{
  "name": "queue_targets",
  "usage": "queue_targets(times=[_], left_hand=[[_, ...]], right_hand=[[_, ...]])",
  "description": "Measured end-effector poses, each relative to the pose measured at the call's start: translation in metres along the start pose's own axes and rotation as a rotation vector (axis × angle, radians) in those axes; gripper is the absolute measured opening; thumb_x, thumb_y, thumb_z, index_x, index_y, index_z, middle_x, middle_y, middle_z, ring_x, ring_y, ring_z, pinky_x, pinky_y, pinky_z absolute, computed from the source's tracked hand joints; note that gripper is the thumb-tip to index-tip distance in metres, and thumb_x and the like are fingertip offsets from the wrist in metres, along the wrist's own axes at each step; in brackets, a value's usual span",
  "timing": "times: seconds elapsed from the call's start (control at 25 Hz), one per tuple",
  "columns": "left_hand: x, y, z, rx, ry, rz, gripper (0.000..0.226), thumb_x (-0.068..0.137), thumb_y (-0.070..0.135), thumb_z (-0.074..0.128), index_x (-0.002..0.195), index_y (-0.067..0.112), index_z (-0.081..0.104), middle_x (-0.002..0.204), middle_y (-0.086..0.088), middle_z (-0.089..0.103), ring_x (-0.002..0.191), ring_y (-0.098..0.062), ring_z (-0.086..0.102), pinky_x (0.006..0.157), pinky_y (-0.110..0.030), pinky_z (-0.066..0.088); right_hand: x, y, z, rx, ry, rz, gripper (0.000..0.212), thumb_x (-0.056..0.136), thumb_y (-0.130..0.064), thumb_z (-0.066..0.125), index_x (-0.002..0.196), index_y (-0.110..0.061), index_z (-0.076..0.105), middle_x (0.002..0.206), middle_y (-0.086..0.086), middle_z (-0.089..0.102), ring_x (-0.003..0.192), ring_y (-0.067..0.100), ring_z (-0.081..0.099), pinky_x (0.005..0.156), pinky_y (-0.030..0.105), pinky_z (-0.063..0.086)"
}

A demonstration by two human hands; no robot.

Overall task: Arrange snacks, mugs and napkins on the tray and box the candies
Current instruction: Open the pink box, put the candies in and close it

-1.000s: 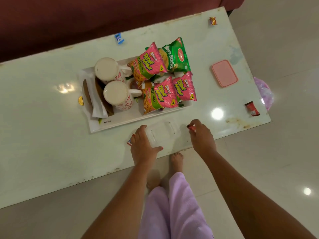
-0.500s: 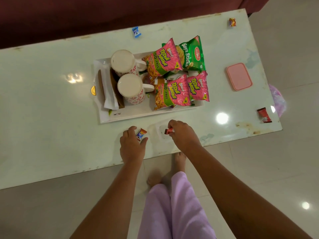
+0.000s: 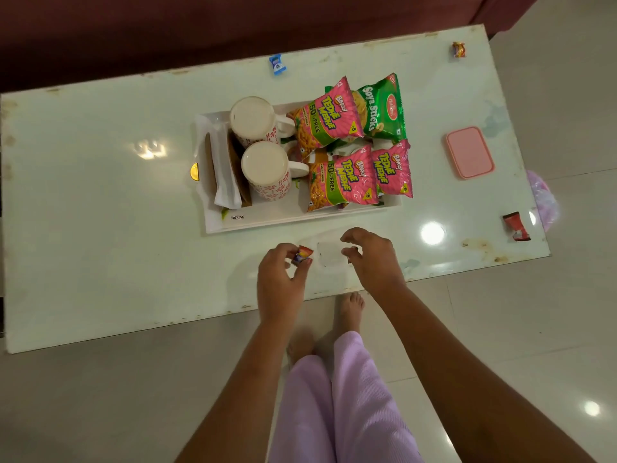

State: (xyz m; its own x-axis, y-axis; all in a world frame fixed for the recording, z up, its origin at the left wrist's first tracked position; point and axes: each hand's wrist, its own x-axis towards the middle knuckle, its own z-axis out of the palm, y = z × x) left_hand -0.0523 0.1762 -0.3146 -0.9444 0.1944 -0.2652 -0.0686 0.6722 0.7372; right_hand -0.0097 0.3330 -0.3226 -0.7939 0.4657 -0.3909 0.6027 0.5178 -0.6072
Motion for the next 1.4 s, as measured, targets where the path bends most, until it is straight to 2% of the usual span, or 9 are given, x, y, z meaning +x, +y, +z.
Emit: queue_targets(times=[0.12,0.28,0.56,0.64,0.76,0.92,1.12,1.24,1.4], left_hand=[[0.004,0.024,0.012,0.131,-0.073,0.079,0.029,0.082,0.027,0.069,0.109,0.019,0.063,0.109,-0.001,0.066,0.100,-0.018,0.055,0.070,-0.021,0.042],[0.009,0.035,0.017,0.409,-0.238,0.110,0.039,0.081,0.037,0.069,0.116,0.023,0.059,0.123,0.002,0.059,0.113,-0.016,0.050,0.075,-0.023,0.044],[-0.009,0.058,0.020,0.345,-0.269,0.192,0.024,0.088,0.023,0.061,0.112,0.020,0.060,0.114,-0.001,0.066,0.104,-0.018,0.060,0.080,-0.031,0.055],[-0.013,0.076,0.030,0.309,-0.299,0.248,0.019,0.089,0.022,0.060,0.108,0.021,0.060,0.110,-0.001,0.067,0.098,-0.018,0.062,0.071,-0.026,0.055],[-0.019,0.111,0.053,0.257,-0.382,0.348,0.015,0.088,0.019,0.059,0.103,0.022,0.060,0.101,0.002,0.068,0.083,-0.013,0.061,0.052,-0.011,0.032],[-0.015,0.150,0.095,0.213,-0.550,0.402,0.015,0.087,0.019,0.058,0.102,0.022,0.059,0.100,0.002,0.067,0.075,-0.012,0.057,0.055,-0.015,0.033],[0.001,0.175,0.140,0.222,-0.630,0.404,0.015,0.089,0.020,0.058,0.104,0.020,0.058,0.104,0.000,0.067,0.079,-0.012,0.057,0.061,-0.017,0.038],[0.009,0.180,0.164,0.236,-0.647,0.378,0.016,0.089,0.021,0.060,0.105,0.021,0.059,0.105,0.000,0.068,0.080,-0.011,0.057,0.060,-0.014,0.039],[0.019,0.177,0.180,0.216,-0.652,0.301,0.015,0.088,0.020,0.060,0.103,0.021,0.059,0.101,0.001,0.067,0.079,-0.012,0.060,0.060,-0.014,0.042]], right_hand=[[-0.003,-0.001,-0.002,0.046,0.037,-0.027,0.019,0.090,-0.003,0.055,0.105,-0.009,0.065,0.109,0.006,0.070,0.088,0.021,0.067,0.083,0.026,0.050],[-0.007,0.004,-0.012,0.129,0.142,0.038,0.018,0.089,0.001,0.054,0.101,-0.007,0.066,0.099,0.007,0.070,0.082,0.010,0.061,0.072,0.006,0.042],[-0.038,0.032,-0.046,0.234,0.280,0.148,0.014,0.090,-0.003,0.057,0.097,-0.008,0.067,0.090,0.001,0.067,0.080,0.015,0.063,0.076,0.016,0.051],[-0.042,0.047,-0.062,0.232,0.321,0.198,0.014,0.089,-0.004,0.057,0.094,-0.012,0.067,0.085,-0.003,0.066,0.075,0.011,0.063,0.067,0.004,0.043],[-0.040,0.076,-0.099,0.229,0.439,0.268,0.015,0.087,-0.005,0.056,0.092,-0.014,0.066,0.081,-0.004,0.065,0.070,0.003,0.058,0.061,-0.003,0.038],[-0.021,0.125,-0.144,0.190,0.536,0.410,0.019,0.087,-0.005,0.053,0.099,-0.011,0.065,0.093,0.003,0.068,0.087,0.018,0.063,0.072,0.013,0.040],[0.016,0.170,-0.177,-0.006,0.372,0.504,0.040,0.084,-0.002,0.052,0.122,-0.011,0.055,0.121,0.014,0.058,0.113,0.033,0.054,0.096,0.041,0.046],[0.040,0.186,-0.180,-0.111,0.183,0.488,0.049,0.085,-0.004,0.054,0.132,-0.014,0.043,0.129,0.013,0.052,0.120,0.035,0.046,0.096,0.046,0.046],[0.050,0.195,-0.166,-0.230,0.153,0.507,0.038,0.088,-0.001,0.049,0.123,-0.014,0.046,0.115,0.017,0.053,0.105,0.039,0.052,0.081,0.046,0.051]])
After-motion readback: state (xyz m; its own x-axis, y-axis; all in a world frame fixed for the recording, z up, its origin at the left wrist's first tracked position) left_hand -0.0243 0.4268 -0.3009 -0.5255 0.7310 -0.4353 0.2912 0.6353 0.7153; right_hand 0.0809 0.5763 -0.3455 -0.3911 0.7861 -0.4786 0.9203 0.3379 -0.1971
